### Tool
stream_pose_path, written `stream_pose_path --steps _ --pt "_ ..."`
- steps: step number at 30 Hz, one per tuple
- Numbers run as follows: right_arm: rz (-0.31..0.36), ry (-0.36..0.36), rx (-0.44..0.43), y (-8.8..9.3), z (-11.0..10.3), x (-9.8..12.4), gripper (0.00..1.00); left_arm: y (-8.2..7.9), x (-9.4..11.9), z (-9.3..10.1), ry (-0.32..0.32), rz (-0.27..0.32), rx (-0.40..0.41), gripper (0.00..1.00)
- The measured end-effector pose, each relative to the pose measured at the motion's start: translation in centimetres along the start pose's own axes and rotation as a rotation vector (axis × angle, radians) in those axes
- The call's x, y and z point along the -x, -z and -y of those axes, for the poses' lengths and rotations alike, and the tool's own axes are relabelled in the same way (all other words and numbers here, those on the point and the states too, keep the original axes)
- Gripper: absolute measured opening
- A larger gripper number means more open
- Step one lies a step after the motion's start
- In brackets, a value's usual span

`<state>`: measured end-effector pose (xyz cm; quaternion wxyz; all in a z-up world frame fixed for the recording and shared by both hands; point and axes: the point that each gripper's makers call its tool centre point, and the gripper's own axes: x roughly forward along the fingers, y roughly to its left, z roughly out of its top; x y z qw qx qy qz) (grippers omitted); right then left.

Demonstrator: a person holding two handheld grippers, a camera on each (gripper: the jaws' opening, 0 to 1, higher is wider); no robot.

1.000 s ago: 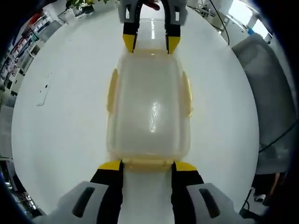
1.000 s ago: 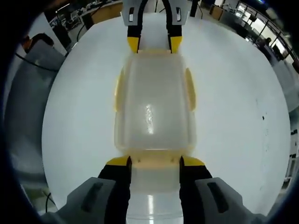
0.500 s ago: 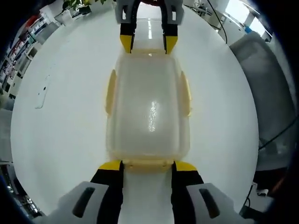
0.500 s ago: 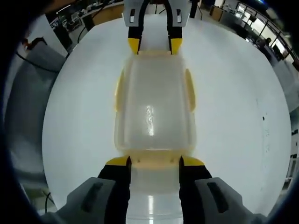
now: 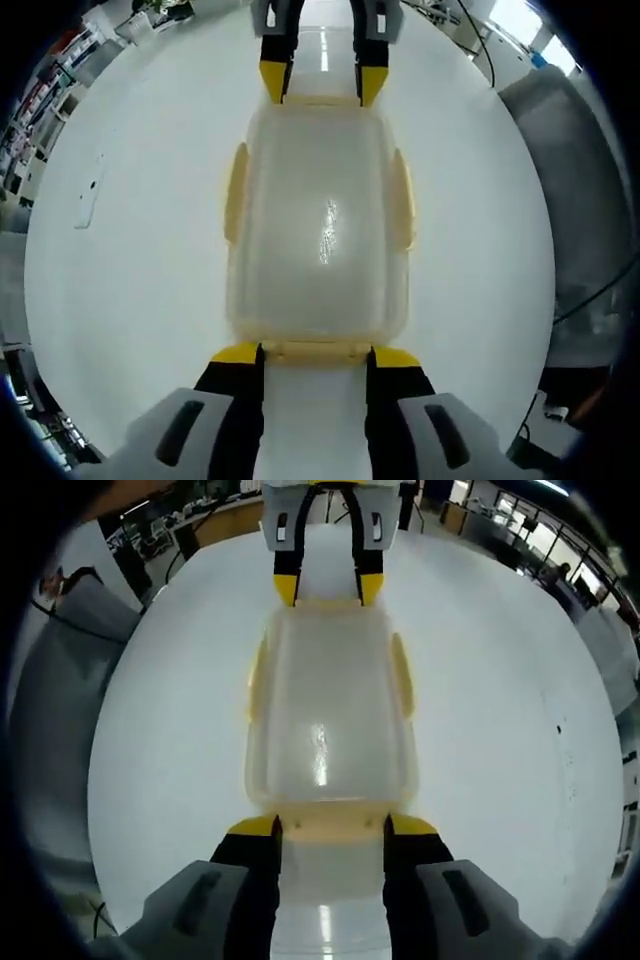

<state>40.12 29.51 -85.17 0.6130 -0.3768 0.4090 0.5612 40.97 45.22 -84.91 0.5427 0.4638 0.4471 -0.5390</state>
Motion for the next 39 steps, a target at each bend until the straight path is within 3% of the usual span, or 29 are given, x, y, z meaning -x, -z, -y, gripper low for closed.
stream_pose_path --steps 4,8,15,18,28,31,34,39 --pt "0.014 0.008 0.031 -0.1 -0.2 0.1 0.37 0.1 0.1 -0.1 0.016 0.006 0.028 0.33" --pt "0.05 -0.009 0.054 -1.0 -0.7 0.8 0.37 0.6 0.5 0.6 0.016 -0.05 0.028 0.33" --pt "0.166 0.004 0.108 -3.0 0.3 4.6 0.37 0.3 4.9 0.2 -0.015 -0.025 0.086 0.33" --pt "0.182 -0.002 0.113 -2.6 0.3 6.0 0.37 -0.8 6.2 0.3 -0.034 -0.025 0.085 0.33" --pt "0.204 0.002 0.131 0.6 0.5 9.4 0.37 -5.2 7.4 0.8 -0.044 0.002 0.097 0.33" --pt "0.214 -0.001 0.127 1.6 0.8 10.5 0.37 -7.5 7.8 1.6 -0.04 0.014 0.086 0.33" --pt "0.204 0.019 0.126 3.5 0.8 11.8 0.37 -9.4 7.4 1.0 -0.048 0.059 0.086 0.33" --pt "0.197 0.025 0.113 6.1 0.9 13.4 0.36 -12.4 7.0 1.2 -0.041 0.082 0.09 0.33"
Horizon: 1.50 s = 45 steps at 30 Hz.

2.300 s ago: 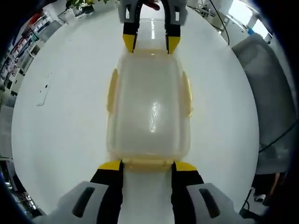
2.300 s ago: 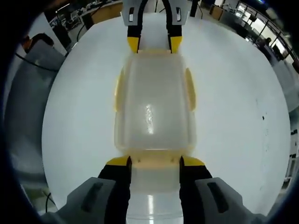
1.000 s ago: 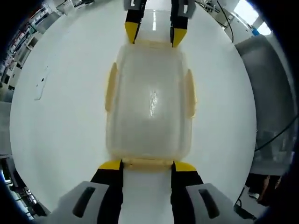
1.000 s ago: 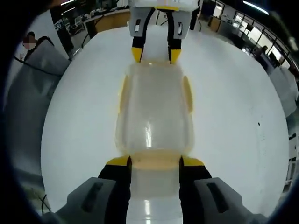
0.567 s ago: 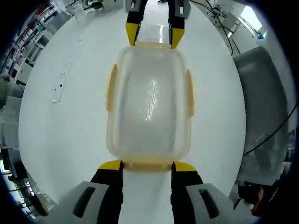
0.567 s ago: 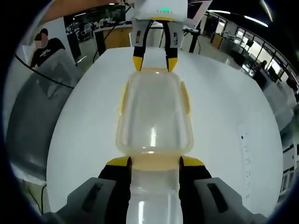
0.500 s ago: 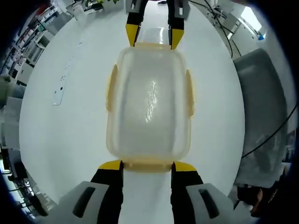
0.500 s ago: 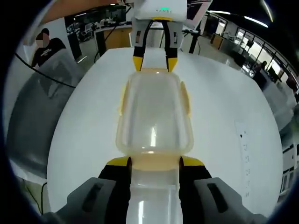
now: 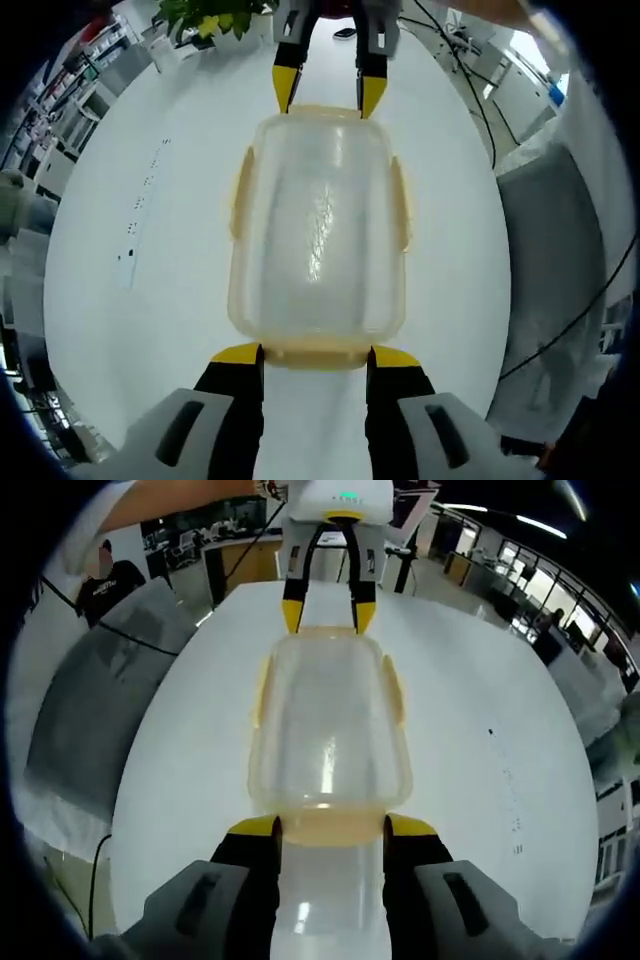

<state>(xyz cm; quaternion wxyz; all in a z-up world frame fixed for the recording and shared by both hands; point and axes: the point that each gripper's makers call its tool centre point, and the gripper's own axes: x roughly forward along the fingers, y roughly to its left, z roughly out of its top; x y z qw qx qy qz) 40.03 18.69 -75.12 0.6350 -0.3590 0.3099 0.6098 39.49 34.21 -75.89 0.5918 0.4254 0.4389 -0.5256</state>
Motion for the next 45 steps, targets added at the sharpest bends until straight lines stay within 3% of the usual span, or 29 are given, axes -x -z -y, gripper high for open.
stream_pose_path --steps 9,18,25,39,45 --pt "-0.031 0.021 -0.024 4.8 -0.1 3.3 0.36 -5.4 -1.4 0.7 0.029 0.021 -0.007 0.33" --pt "-0.044 0.024 -0.057 9.0 -0.3 4.3 0.36 -9.1 -3.8 0.6 0.052 -0.014 -0.024 0.33" --pt "-0.039 0.016 -0.083 11.2 -0.3 5.0 0.36 -10.6 -5.2 0.5 0.065 -0.023 -0.042 0.33" --pt "-0.028 0.007 -0.092 11.7 -1.1 5.1 0.36 -11.1 -5.3 1.0 0.071 -0.052 -0.059 0.34" --pt "-0.042 0.016 -0.089 13.0 -1.2 4.8 0.37 -11.8 -5.8 0.9 0.051 -0.055 -0.072 0.34"
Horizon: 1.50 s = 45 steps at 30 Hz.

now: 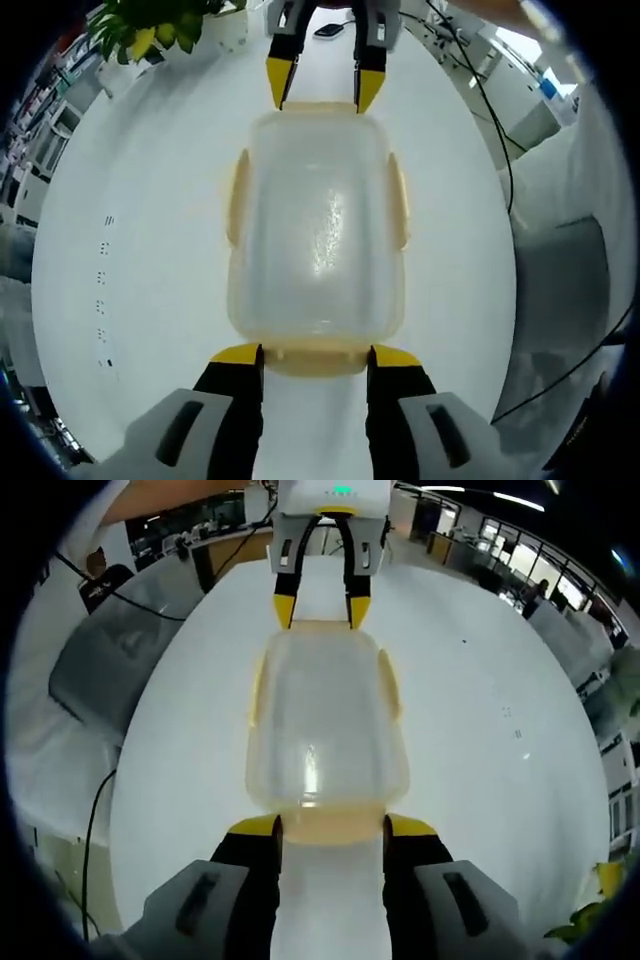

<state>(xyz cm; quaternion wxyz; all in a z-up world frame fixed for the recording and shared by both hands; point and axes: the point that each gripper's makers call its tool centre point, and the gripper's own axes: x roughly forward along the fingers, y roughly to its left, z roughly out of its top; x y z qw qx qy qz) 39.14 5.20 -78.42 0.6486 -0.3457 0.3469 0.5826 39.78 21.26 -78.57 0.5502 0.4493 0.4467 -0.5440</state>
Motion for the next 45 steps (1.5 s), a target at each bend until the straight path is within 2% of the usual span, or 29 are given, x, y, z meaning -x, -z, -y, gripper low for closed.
stream_pose_path --steps 5,7,19,22,23,24,25,27,29,31,33,36,39,40,41,42,43,45 --pt "0.0 0.003 0.013 -0.3 -0.1 0.0 0.37 0.1 0.1 -0.2 0.002 -0.012 -0.004 0.34" --pt "0.008 0.011 0.026 -0.7 0.1 0.0 0.37 0.5 0.1 -0.3 -0.002 -0.033 0.004 0.34" --pt "-0.002 -0.018 0.016 -0.1 -0.3 -1.0 0.37 0.7 0.1 0.0 -0.001 -0.018 0.015 0.34" --pt "0.014 -0.02 -0.01 -0.1 -0.2 -0.8 0.37 1.0 0.1 0.1 0.001 -0.019 0.005 0.34" --pt "0.018 -0.021 -0.022 -0.1 -0.1 -0.8 0.35 1.3 0.0 0.2 0.007 -0.029 0.001 0.33" --pt "0.028 -0.027 -0.066 0.0 -0.1 -0.8 0.32 2.3 -0.2 0.1 0.002 -0.076 -0.02 0.32" --pt "0.025 -0.026 -0.062 0.1 -0.1 -0.7 0.31 2.9 -0.3 -0.1 -0.008 -0.101 -0.031 0.33" --pt "0.013 0.002 -0.063 0.7 0.1 -0.6 0.36 3.9 -0.8 -0.1 -0.015 -0.125 -0.019 0.39" --pt "-0.021 0.013 -0.099 1.7 0.4 -0.6 0.41 4.9 -0.9 0.4 0.006 -0.135 0.05 0.43" --pt "-0.031 0.015 -0.117 2.3 0.4 -0.3 0.41 5.2 -0.7 0.4 0.015 -0.101 0.131 0.44" --pt "-0.043 0.02 -0.165 2.9 0.2 0.2 0.4 5.2 -0.2 0.3 0.026 -0.047 0.229 0.45" --pt "-0.024 0.03 -0.258 3.0 0.3 1.0 0.42 4.9 0.9 -0.2 0.034 0.041 0.377 0.46" --pt "0.029 0.079 -0.388 2.5 1.9 2.3 0.38 2.9 2.3 0.0 0.112 0.217 0.597 0.48" --pt "0.048 0.082 -0.434 2.2 2.1 2.6 0.38 2.6 2.6 -0.3 0.114 0.248 0.671 0.48" --pt "0.068 0.085 -0.476 1.9 2.3 2.9 0.39 2.5 2.7 -0.3 0.123 0.264 0.727 0.47" --pt "0.093 0.08 -0.555 1.4 2.5 3.2 0.41 2.4 2.8 -0.3 0.137 0.281 0.777 0.47" --pt "0.107 0.077 -0.619 1.1 2.6 3.2 0.44 2.8 2.7 -0.4 0.139 0.261 0.932 0.46" --pt "0.099 0.053 -0.738 0.9 2.5 3.1 0.48 1.9 2.7 0.6 0.226 0.283 1.046 0.44"
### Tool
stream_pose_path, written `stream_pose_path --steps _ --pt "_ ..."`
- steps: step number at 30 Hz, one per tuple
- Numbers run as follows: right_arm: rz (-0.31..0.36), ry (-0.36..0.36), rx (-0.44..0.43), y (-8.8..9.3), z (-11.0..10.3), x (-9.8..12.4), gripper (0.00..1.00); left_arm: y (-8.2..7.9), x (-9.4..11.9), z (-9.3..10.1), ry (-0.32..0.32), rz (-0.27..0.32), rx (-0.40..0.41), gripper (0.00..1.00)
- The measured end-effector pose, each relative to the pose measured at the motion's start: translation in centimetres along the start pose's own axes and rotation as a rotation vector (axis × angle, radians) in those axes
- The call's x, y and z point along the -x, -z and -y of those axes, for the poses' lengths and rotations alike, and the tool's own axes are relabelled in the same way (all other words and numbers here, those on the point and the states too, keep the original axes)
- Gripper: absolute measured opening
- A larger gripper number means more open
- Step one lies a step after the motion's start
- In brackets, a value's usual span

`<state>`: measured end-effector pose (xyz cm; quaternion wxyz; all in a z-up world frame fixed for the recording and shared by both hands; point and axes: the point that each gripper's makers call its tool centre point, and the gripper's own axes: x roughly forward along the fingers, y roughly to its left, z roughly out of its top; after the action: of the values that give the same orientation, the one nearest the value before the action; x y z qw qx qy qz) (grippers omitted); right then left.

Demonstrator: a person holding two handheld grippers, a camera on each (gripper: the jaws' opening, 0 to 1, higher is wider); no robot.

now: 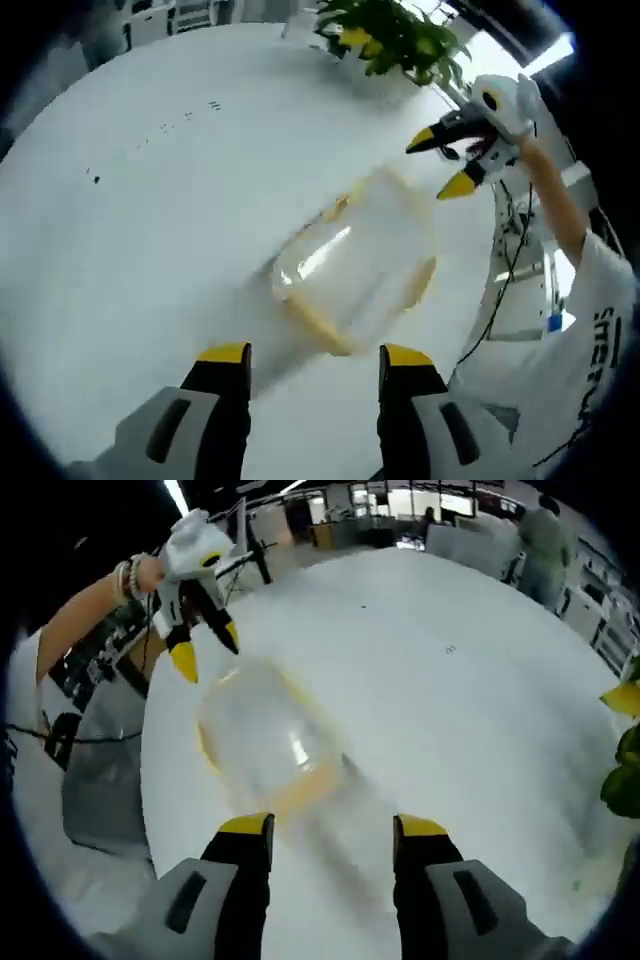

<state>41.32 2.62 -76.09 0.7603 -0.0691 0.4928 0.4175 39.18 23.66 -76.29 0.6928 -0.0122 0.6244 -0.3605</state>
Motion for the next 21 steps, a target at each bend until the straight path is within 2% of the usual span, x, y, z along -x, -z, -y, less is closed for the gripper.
stream_pose_path --steps 1,3,6,7,8,9,11,13,14,16,18,19,21 --pt "-0.005 -0.014 -0.099 -0.1 -0.3 -0.1 0.48 -0.1 -0.2 0.3 0.016 0.008 0.088 0.43" --pt "0.002 -0.059 -0.226 -0.9 -0.4 -0.7 0.45 -0.8 -0.5 1.0 0.055 0.058 0.147 0.4" --pt "0.031 -0.135 -0.34 -1.3 -1.9 -1.5 0.43 -1.2 -0.9 1.4 0.07 0.09 0.257 0.41" --pt "0.038 -0.169 -0.403 -1.5 -2.5 -1.7 0.42 -1.2 -1.2 2.0 0.07 0.106 0.274 0.42" --pt "0.048 -0.19 -0.443 -1.9 -2.7 -1.8 0.41 -1.5 -1.3 2.6 0.098 0.125 0.289 0.43" --pt "0.063 -0.216 -0.486 -2.4 -3.0 -1.9 0.38 -1.5 -1.4 2.8 0.104 0.119 0.311 0.43" --pt "0.057 -0.193 -0.473 -2.4 -2.7 -2.2 0.35 -0.7 -2.0 3.5 0.072 0.115 0.3 0.43" --pt "0.034 -0.121 -0.435 -2.2 -1.5 -2.7 0.35 -0.6 -2.1 3.2 0.059 0.098 0.289 0.41" --pt "0.029 -0.103 -0.415 -1.9 -1.8 -2.9 0.34 -0.5 -2.2 3.2 0.055 0.095 0.295 0.4" --pt "-0.014 -0.117 -0.396 -1.6 -2.1 -3.3 0.32 -0.2 -2.4 3.1 0.048 0.091 0.3 0.38" --pt "-0.059 -0.136 -0.383 -0.7 -3.3 -3.8 0.29 0.1 -2.6 2.9 0.029 0.076 0.298 0.34" --pt "-0.087 -0.096 -0.338 -0.1 -3.1 -4.2 0.28 -0.1 -2.5 2.3 0.017 0.072 0.294 0.31" --pt "-0.084 -0.088 -0.321 0.0 -3.3 -4.1 0.26 -0.2 -2.4 1.9 0.005 0.07 0.291 0.28"
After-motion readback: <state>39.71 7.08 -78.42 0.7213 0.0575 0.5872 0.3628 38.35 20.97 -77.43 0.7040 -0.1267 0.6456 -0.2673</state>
